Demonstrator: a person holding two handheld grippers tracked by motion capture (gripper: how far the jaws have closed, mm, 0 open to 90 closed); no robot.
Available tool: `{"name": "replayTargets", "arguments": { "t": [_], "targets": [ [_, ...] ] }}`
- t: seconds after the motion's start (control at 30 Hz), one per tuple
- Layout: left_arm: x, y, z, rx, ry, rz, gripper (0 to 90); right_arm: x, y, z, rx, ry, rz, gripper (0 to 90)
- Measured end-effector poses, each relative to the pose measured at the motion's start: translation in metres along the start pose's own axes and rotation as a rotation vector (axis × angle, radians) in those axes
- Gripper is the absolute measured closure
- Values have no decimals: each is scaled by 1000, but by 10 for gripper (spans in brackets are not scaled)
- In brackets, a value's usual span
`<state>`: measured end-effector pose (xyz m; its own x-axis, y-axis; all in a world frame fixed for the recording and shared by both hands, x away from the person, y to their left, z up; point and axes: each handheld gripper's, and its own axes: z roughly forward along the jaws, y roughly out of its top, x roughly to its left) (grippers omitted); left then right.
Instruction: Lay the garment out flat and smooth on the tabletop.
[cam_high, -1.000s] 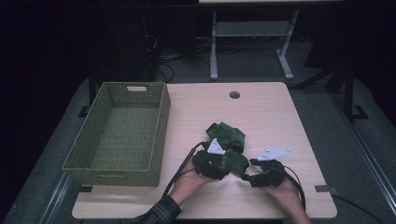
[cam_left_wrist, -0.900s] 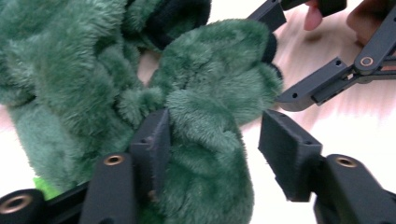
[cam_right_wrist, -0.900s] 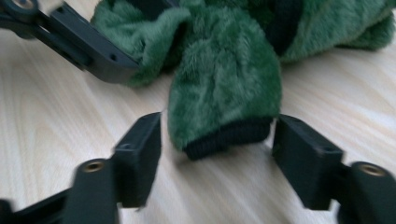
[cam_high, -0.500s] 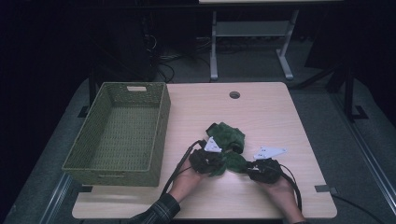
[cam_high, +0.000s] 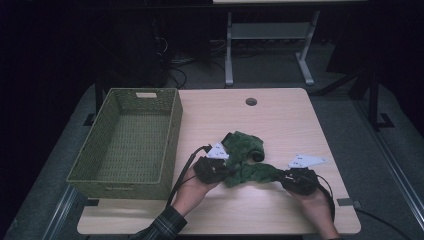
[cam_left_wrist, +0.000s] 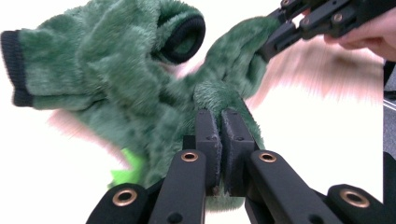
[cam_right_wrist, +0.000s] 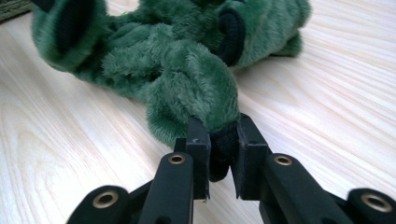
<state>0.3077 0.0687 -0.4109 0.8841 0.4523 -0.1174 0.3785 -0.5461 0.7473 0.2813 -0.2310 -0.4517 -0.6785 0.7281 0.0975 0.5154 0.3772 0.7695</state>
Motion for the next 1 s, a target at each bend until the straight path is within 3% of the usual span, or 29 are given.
{"name": "replayTargets", "arguments": {
  "t": [0.17, 0.4, 0.5, 0.63, 0.7, 0.8, 0.87, 1.0],
  "targets": [
    [1, -6, -7, 16, 5, -5, 869, -6, -6, -15, 2, -30, 15, 789],
    [6, -24, -13, 56, 17, -65, 860, -13, -20, -30, 40, -56, 60, 788],
    [5, -27, -17, 60, 48, -69, 813, -12, -25, -30, 68, -66, 60, 787],
    [4, -21, -28, 28, 61, -74, 736, -14, -27, -31, 77, -79, 69, 760],
    [2, -17, -32, 1, 55, -84, 738, -14, -28, -31, 73, -81, 73, 680],
    [-3, -10, -34, -16, 29, -63, 816, -16, -28, -33, 58, -108, 72, 549],
    [-6, -6, -33, -17, 4, -56, 896, -17, -27, -36, 48, -118, 81, 513],
    [-12, 2, -29, -14, -28, -37, 899, -18, -23, -45, 7, -139, 84, 494]
  ]
}}
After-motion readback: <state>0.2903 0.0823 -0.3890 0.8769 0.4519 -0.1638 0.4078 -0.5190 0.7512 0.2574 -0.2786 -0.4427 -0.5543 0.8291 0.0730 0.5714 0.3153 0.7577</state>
